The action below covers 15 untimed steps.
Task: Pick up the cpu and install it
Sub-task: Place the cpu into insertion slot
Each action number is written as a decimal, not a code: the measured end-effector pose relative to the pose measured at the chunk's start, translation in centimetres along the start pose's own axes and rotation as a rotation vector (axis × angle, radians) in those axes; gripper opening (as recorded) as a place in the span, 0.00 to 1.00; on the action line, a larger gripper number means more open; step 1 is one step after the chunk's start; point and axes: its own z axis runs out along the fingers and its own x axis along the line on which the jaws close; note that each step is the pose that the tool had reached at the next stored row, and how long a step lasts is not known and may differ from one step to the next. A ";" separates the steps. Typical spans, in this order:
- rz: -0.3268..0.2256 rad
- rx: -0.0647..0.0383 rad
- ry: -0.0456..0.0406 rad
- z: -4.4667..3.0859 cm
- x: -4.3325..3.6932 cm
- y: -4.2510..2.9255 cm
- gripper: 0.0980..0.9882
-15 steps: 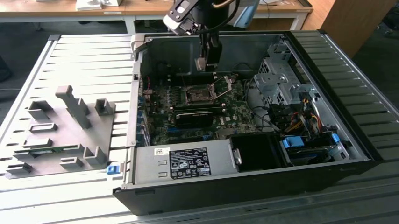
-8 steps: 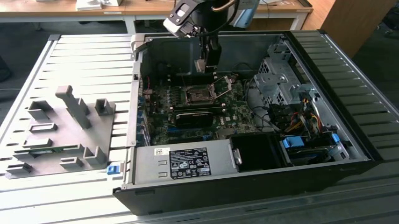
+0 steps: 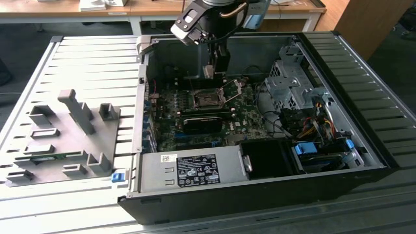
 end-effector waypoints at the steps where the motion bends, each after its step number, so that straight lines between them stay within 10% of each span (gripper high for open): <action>1: 0.000 0.000 -0.0001 0.08 0.00 -0.01 0.50; 15: 0.000 0.000 0.0000 0.72 -0.01 -0.04 0.50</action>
